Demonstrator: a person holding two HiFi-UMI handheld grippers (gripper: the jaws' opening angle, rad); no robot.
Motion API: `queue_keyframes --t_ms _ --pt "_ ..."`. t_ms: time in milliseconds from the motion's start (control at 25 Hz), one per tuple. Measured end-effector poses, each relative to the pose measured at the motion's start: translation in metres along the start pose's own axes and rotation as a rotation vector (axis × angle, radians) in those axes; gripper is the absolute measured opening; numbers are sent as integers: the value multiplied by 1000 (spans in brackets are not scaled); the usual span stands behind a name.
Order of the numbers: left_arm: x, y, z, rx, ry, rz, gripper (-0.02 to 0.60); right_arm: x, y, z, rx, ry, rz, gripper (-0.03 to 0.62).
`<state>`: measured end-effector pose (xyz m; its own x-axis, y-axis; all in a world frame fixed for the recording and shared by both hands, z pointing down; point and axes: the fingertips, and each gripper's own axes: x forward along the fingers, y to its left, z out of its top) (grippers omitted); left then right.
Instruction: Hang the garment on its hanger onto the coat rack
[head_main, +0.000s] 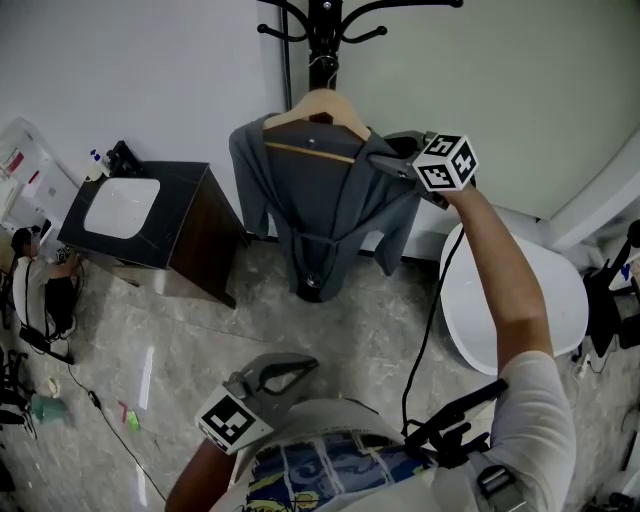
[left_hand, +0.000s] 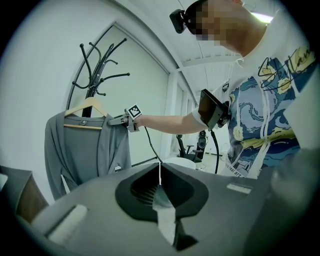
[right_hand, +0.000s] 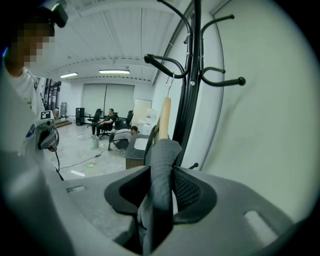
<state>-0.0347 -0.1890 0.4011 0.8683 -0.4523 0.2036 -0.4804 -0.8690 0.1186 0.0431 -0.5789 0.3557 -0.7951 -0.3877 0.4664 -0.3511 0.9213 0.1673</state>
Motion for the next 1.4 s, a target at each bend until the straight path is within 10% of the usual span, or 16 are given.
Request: queue_keyframes --t_ms 480,1000,1400 --pt "19 -58 -1 19 -4 -4 11 -87 34 -19 -87 -34 -226 179" --pt "18 -127 -26 -59 21 42 11 -133 251 -137 -6 50 -81 66" --pt "-2 -146 -30 -78 -1 -29 11 -143 385 -156 198 58 -28 3"
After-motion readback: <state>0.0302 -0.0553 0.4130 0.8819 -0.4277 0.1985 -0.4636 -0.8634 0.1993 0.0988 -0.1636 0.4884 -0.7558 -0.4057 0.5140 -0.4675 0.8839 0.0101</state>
